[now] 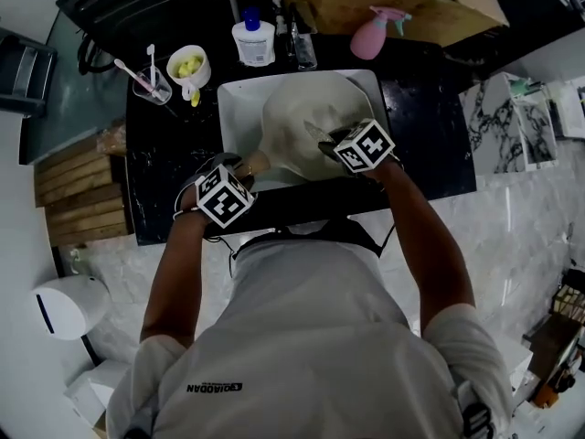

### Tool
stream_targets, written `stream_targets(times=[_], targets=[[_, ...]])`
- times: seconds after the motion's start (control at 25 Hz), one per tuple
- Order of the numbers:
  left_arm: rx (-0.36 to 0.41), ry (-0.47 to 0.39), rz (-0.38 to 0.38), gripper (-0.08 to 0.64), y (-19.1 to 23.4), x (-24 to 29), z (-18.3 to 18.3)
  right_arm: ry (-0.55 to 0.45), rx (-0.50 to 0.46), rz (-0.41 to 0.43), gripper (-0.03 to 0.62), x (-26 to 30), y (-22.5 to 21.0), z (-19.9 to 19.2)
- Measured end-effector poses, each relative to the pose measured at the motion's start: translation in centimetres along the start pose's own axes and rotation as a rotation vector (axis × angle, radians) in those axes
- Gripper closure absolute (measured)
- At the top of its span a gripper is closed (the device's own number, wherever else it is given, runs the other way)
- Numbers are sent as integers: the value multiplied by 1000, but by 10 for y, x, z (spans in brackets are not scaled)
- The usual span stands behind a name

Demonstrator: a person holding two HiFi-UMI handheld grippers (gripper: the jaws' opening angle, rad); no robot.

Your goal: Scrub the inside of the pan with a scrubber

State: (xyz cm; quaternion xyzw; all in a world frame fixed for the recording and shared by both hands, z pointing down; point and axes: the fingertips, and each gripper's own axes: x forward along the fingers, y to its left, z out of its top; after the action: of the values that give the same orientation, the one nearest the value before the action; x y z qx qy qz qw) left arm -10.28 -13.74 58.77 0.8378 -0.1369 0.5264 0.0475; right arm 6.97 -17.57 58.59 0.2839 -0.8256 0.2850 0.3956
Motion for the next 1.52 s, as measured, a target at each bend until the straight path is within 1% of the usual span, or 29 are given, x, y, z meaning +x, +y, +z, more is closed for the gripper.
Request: stream_targets(times=[0.08, 0.16, 0.28, 0.4, 0.52, 0.64, 0.72, 0.76, 0.84, 0.88, 0.96, 1.0, 1.08, 1.2, 1.32, 1.4, 1.52], targets=[[25, -6, 22, 362, 0, -10, -1, -91, 19, -50, 508, -13, 4, 6], [25, -22, 51, 362, -1, -22, 0, -155, 26, -82, 508, -26, 14, 8], [-11, -87, 103, 362, -5, -45, 11, -220, 24, -101, 508, -43, 32, 5], [-57, -181, 156, 362, -9, -69, 33, -273, 50, -134, 508, -62, 38, 3], [-135, -278, 176, 364, -32, -83, 51, -384, 113, -146, 508, -90, 47, -4], [-238, -362, 202, 369, -58, -88, 72, -541, 184, -126, 508, -128, 57, -15], [-301, -423, 211, 407, -79, -91, 89, -630, 203, -105, 508, -154, 66, -28], [-335, -457, 211, 434, -91, -93, 97, -657, 199, -95, 508, -163, 72, -36], [-406, -528, 213, 509, -116, -97, 113, -679, 176, -74, 508, -178, 85, -53], [-429, -566, 218, 534, -130, -100, 122, -680, 161, -64, 508, -183, 93, -62], [-454, -628, 231, 545, -160, -104, 136, -679, 132, -51, 509, -195, 106, -81], [-464, -646, 236, 546, -175, -105, 142, -680, 124, -47, 511, -201, 112, -91], [-490, -661, 239, 546, -204, -103, 148, -678, 113, -43, 514, -213, 122, -112], [-568, -664, 231, 546, -245, -99, 149, -667, 112, -42, 515, -226, 134, -148], [-639, -674, 215, 546, -273, -101, 149, -664, 128, -35, 515, -237, 142, -172], [-655, -674, 207, 546, -288, -106, 149, -663, 133, -32, 515, -245, 149, -183], [-646, -680, 208, 546, -300, -117, 152, -668, 124, -33, 516, -255, 159, -192]])
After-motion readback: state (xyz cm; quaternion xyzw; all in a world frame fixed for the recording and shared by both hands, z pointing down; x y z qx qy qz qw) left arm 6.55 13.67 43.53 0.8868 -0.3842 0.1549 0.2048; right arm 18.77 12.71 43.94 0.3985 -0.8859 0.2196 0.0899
